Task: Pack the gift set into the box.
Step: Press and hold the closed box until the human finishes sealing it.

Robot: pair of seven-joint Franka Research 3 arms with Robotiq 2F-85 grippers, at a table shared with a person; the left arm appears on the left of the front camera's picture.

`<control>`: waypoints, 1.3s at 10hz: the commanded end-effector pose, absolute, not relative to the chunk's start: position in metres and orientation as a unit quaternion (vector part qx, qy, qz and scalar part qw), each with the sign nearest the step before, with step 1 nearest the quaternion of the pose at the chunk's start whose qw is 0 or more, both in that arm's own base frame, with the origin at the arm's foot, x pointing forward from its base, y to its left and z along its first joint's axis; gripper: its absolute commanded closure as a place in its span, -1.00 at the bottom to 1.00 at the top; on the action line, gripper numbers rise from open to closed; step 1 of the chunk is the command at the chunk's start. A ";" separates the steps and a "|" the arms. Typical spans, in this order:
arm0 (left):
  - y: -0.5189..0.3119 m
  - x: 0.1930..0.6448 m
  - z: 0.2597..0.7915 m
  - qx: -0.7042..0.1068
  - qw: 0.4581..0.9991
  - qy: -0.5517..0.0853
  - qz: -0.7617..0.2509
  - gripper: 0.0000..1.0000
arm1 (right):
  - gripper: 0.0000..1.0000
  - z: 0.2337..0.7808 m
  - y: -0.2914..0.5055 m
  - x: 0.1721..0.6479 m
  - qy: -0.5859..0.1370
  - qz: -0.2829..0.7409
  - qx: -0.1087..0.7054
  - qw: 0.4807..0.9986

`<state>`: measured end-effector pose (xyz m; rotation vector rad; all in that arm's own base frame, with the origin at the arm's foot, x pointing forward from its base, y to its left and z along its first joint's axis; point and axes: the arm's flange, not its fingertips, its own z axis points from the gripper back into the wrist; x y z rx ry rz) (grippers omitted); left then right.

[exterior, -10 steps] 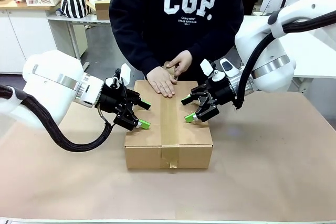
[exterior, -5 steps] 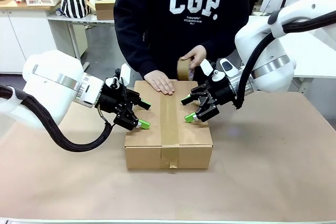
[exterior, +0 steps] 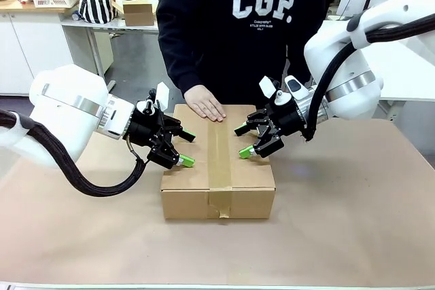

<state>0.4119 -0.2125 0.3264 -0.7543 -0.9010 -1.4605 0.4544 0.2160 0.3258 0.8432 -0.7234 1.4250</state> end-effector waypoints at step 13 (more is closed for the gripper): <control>-0.210 0.410 0.323 -0.328 0.592 -0.385 -0.628 -1.00 | -1.00 0.323 0.216 0.454 -0.313 0.619 0.366 0.621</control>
